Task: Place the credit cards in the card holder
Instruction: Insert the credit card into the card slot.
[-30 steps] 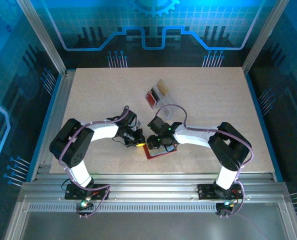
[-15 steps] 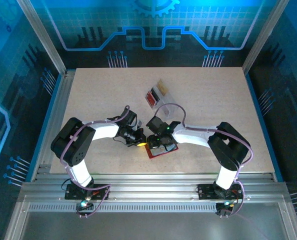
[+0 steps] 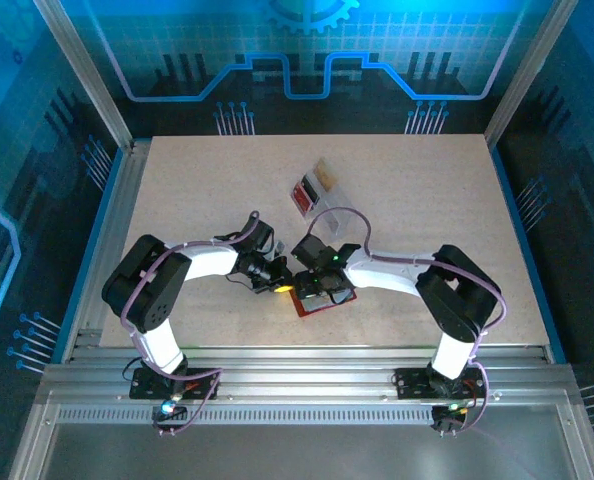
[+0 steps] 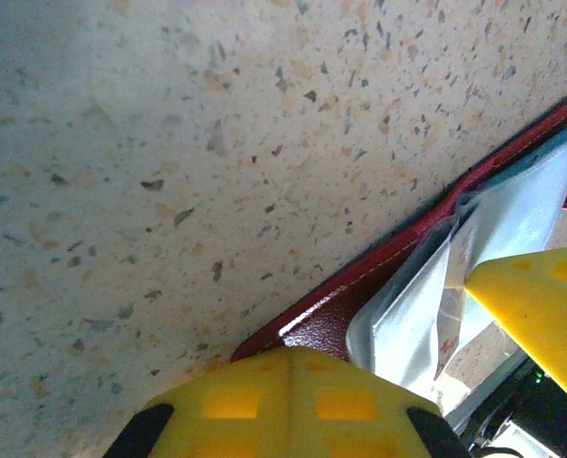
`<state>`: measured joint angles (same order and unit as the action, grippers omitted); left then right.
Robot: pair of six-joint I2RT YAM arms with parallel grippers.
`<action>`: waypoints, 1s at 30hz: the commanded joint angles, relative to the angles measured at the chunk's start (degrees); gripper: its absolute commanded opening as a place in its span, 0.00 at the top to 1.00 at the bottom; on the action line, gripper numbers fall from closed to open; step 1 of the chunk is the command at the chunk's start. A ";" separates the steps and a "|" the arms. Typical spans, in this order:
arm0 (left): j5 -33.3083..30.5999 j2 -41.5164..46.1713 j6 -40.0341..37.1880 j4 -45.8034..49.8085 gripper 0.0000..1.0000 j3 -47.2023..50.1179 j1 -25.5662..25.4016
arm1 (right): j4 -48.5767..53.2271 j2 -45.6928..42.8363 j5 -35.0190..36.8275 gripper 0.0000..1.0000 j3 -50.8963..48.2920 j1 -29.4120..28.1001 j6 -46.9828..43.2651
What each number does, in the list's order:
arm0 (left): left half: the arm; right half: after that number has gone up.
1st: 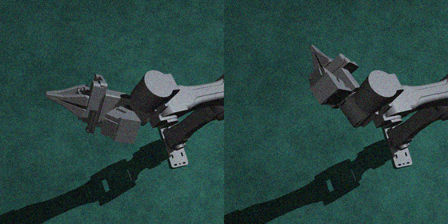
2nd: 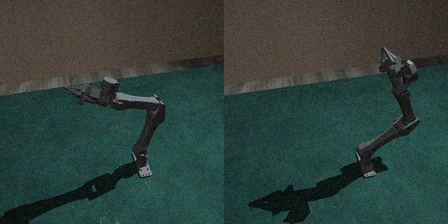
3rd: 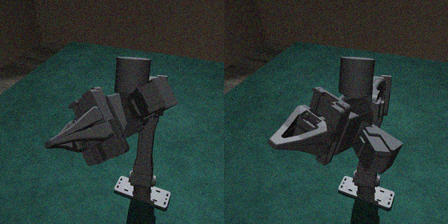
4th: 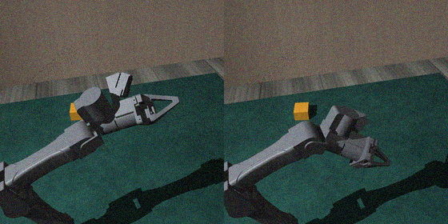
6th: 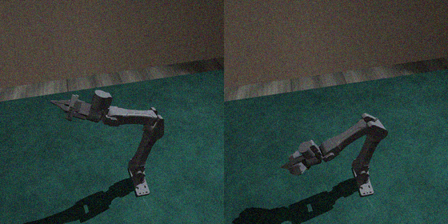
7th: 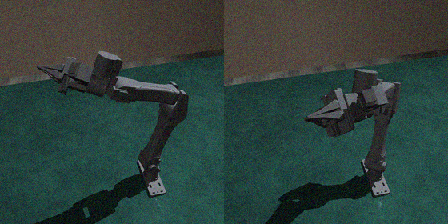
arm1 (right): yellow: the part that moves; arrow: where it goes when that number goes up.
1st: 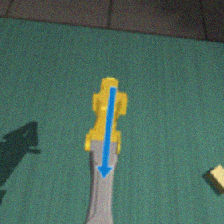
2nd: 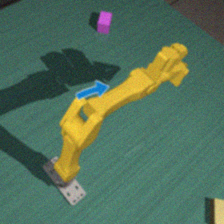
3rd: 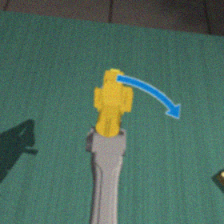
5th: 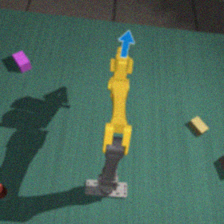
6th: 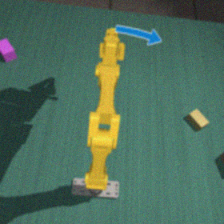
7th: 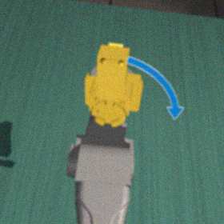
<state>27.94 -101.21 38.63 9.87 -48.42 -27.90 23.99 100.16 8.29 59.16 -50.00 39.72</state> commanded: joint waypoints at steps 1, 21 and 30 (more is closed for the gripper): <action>-4.60 -5.21 -0.91 0.95 0.99 1.82 -1.01 | 0.32 -1.22 -3.39 0.27 -1.20 0.77 -1.58; -4.30 -5.40 -0.93 0.77 0.99 1.84 -0.97 | -2.42 -4.79 -8.38 0.35 -3.72 5.08 -4.51; -4.31 -5.36 -0.93 0.77 0.99 1.84 -0.93 | -4.08 0.00 -10.58 0.36 -4.04 5.00 -3.63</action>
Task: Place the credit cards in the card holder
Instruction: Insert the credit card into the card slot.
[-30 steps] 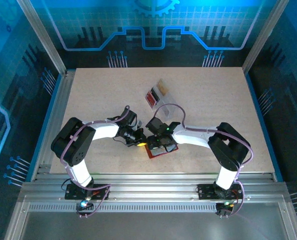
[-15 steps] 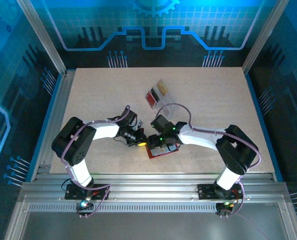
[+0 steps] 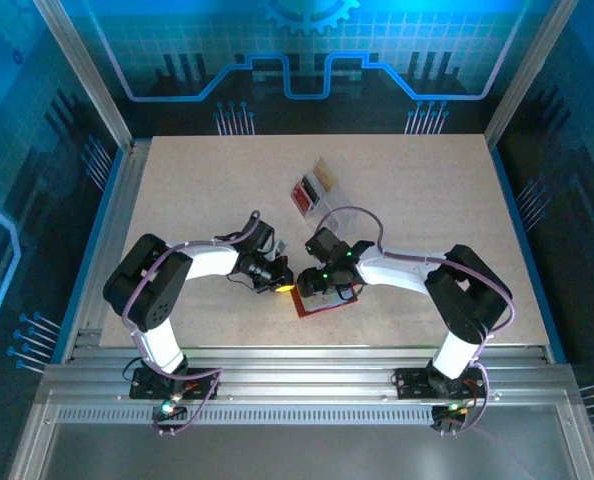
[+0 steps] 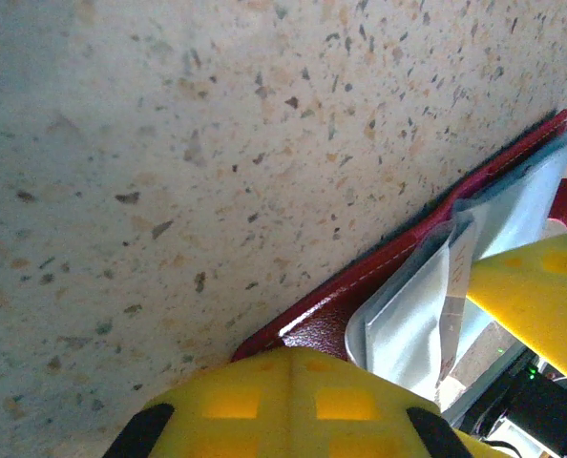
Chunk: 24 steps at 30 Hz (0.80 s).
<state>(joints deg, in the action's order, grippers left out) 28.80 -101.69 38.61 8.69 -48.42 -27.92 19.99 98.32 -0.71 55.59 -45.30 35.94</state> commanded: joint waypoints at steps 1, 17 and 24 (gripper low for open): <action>-5.15 -4.85 -0.91 2.03 0.99 1.91 -0.98 | -0.52 2.08 -1.79 0.37 -0.71 0.31 0.26; -4.97 -6.67 -0.20 1.25 0.99 1.66 -1.77 | 1.10 0.88 0.47 0.41 2.46 -3.55 -0.15; -4.69 -7.11 0.32 0.63 0.98 1.84 -1.94 | -3.26 0.85 -3.79 0.38 1.36 -3.67 -0.83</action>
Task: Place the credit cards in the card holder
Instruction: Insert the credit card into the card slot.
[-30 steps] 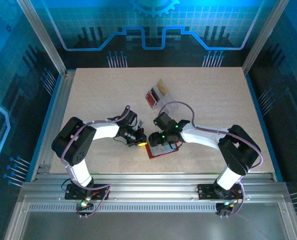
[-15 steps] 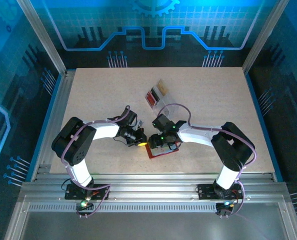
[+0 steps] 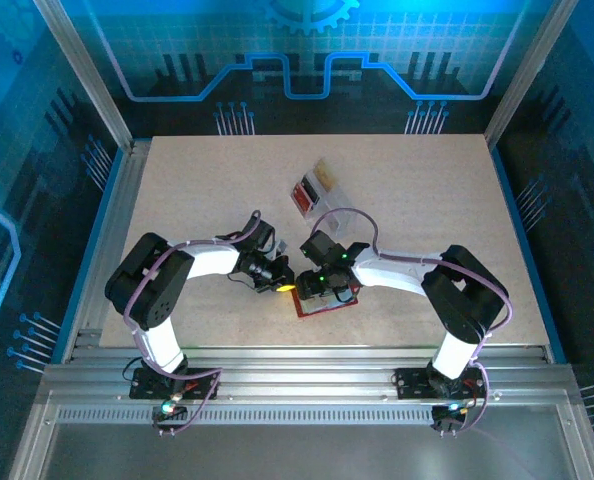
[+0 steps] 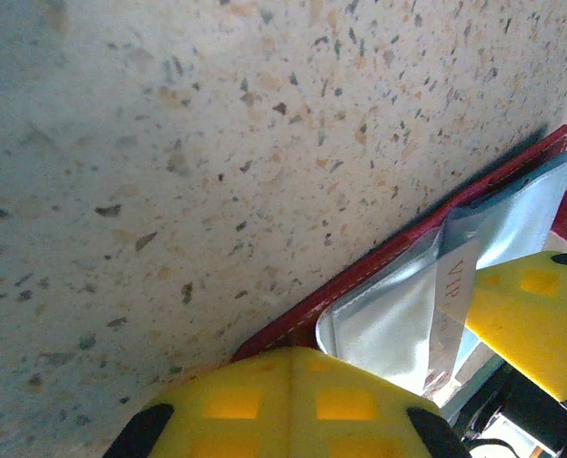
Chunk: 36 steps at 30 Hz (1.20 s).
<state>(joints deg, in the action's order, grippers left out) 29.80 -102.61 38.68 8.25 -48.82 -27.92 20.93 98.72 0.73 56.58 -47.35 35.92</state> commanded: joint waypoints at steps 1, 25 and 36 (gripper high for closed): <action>-5.61 -6.29 0.39 0.98 0.99 2.23 -2.04 | -4.89 0.66 -5.49 0.38 0.16 -1.61 -0.93; -4.78 -7.84 1.31 -0.16 0.99 1.79 -3.45 | -18.63 3.59 -11.78 0.32 -2.44 -4.53 0.73; -5.44 -7.32 0.70 0.53 0.98 1.91 -3.45 | -3.38 0.56 -2.30 0.23 3.50 -3.95 -4.07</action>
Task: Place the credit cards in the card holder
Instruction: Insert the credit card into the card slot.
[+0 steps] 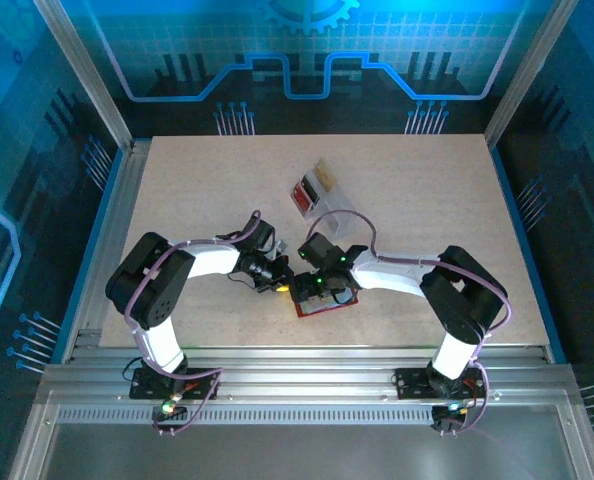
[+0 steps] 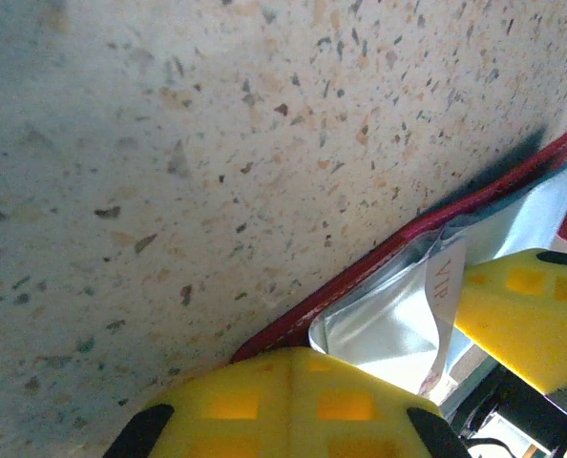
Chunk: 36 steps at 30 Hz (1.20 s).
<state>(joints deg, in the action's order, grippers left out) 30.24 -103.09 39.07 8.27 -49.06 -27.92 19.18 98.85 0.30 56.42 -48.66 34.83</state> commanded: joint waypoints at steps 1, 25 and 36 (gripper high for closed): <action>-5.92 -6.95 0.25 0.58 0.98 2.18 -3.41 | 0.38 0.16 -0.81 0.23 4.32 -2.62 -3.31; -6.03 -8.01 -0.09 0.88 0.98 1.60 -3.32 | 12.46 -4.28 5.66 0.22 6.95 0.64 -6.43; -5.95 -7.72 -0.26 1.04 0.98 1.76 -3.34 | 12.69 -5.25 8.03 0.27 5.67 2.66 -6.61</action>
<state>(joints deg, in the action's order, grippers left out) 31.62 -105.12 39.05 4.36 -50.17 -29.32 30.65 95.81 6.11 62.61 -46.70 28.82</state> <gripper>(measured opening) 0.037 0.733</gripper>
